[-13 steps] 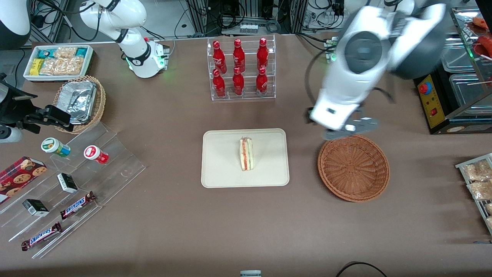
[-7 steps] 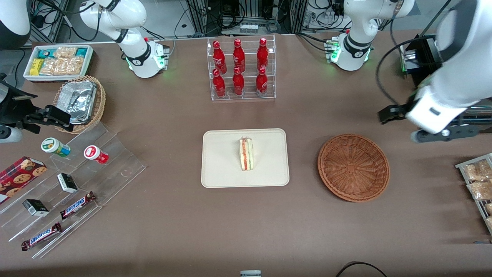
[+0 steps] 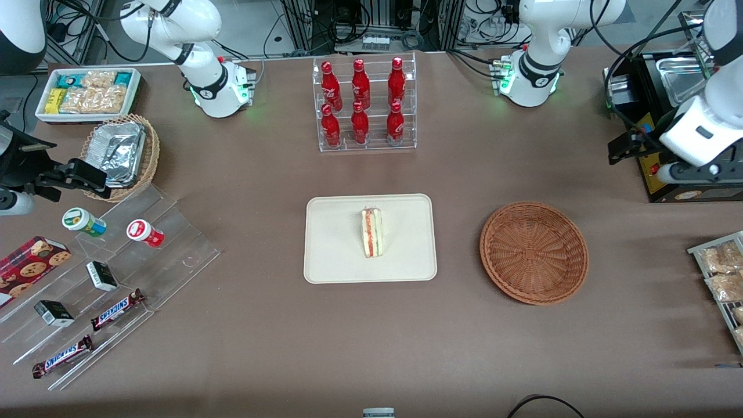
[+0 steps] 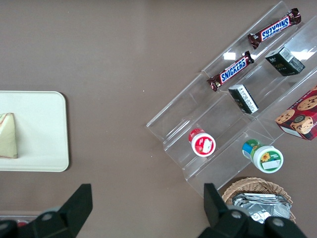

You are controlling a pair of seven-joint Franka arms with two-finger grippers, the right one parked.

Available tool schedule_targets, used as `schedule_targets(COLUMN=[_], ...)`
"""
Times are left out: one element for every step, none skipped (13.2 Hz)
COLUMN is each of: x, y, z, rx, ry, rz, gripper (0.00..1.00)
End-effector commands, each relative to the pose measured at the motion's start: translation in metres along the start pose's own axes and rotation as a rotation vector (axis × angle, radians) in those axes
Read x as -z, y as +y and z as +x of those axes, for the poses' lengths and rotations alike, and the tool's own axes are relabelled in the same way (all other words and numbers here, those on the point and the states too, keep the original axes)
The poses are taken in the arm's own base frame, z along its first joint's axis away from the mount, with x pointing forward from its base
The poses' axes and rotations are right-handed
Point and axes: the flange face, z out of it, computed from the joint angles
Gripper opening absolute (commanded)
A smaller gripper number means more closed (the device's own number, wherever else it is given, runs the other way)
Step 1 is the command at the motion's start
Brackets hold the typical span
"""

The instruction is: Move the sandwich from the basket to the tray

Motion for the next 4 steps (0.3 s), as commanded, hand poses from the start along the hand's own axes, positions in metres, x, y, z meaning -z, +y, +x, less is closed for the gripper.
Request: schedule_targets(x=[0.020,0.024,0.027,0.030], y=[0.000,0.001,0.000,0.000], z=[0.002,0.002,0.001,0.000], rx=[-0.014,-0.016,-0.014,-0.015], ry=[0.020,0.025,0.029,0.035], rz=[-0.017,-0.018,-0.019,-0.016], gripper=[0.99,0.99,0.99,0.99])
